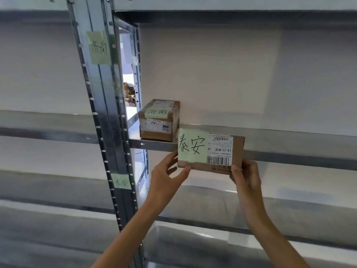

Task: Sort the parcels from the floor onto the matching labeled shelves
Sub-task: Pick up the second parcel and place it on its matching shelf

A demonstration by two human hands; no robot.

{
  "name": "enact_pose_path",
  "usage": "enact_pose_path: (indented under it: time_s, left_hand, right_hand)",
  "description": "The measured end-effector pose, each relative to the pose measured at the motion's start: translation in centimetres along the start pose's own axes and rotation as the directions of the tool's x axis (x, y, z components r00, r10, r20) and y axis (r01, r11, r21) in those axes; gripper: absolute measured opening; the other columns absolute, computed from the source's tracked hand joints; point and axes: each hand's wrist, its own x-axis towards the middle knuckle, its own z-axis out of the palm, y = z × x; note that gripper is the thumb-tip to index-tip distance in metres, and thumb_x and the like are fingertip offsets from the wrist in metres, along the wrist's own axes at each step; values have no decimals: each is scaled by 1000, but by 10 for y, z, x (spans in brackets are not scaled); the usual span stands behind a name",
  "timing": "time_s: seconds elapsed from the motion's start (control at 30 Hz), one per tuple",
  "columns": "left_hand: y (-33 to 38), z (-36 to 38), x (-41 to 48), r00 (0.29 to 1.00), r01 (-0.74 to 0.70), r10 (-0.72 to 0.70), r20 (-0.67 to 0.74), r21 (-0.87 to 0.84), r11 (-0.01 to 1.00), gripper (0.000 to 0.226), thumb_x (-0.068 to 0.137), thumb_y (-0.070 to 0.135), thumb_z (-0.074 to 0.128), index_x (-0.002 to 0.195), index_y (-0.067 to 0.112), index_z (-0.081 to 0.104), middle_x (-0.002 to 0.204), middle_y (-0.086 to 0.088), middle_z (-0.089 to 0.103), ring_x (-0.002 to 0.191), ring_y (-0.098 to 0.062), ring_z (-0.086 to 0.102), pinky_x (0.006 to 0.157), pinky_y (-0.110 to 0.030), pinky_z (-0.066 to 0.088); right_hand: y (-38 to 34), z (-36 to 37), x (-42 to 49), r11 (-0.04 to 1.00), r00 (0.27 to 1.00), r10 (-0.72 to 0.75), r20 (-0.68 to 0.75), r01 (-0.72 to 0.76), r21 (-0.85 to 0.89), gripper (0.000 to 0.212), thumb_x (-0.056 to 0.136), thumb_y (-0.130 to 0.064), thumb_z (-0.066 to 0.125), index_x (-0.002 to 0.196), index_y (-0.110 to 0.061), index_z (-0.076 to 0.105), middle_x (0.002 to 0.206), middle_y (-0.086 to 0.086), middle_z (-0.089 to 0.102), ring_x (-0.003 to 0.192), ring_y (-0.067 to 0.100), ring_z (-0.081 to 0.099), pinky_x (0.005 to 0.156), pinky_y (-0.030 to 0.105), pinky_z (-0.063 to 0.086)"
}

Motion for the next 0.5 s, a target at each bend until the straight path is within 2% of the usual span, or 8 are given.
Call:
enact_pose_path:
  time_s: [0.13,0.23,0.33,0.43,0.5]
  left_hand:
    - [-9,-9,-15,999,26,-27,28,2,1000,52,82,25,68,127,32,45,133,8,56,109,-6,58,87,-14,48]
    - [-14,-25,-23,997,47,-47,58,-6,999,53,82,24,68,128,31,44,133,7,56,113,-9,57,92,-20,48]
    - [-17,-43,-30,996,57,-56,75,-12,998,54,81,23,69,131,26,45,135,4,55,117,-12,56,100,-29,48]
    - [-22,-66,-36,994,72,-70,85,-21,997,57,81,23,69,133,24,45,136,3,55,120,-14,55,100,-30,48]
    - [-41,-109,-40,990,83,-79,113,-33,996,58,80,25,70,133,25,45,136,5,54,121,-13,54,101,-31,48]
  right_hand:
    - [11,11,-17,998,999,46,-27,-47,-45,19,94,-26,48,110,-31,42,107,-19,58,103,11,59,99,29,45]
    - [13,23,-29,997,997,62,-46,-64,-39,17,94,-28,47,110,-32,42,105,-21,57,104,13,59,98,28,44]
    - [10,40,-41,997,996,73,-54,-74,-33,15,95,-28,46,108,-33,43,105,-20,58,103,8,58,93,22,43]
    - [5,59,-56,994,993,95,-65,-99,-51,13,95,-31,43,108,-30,43,103,-21,57,99,3,58,86,14,42]
    - [2,101,-75,994,992,88,-90,-93,-62,17,95,-34,41,110,-27,42,102,-21,57,98,2,57,84,13,42]
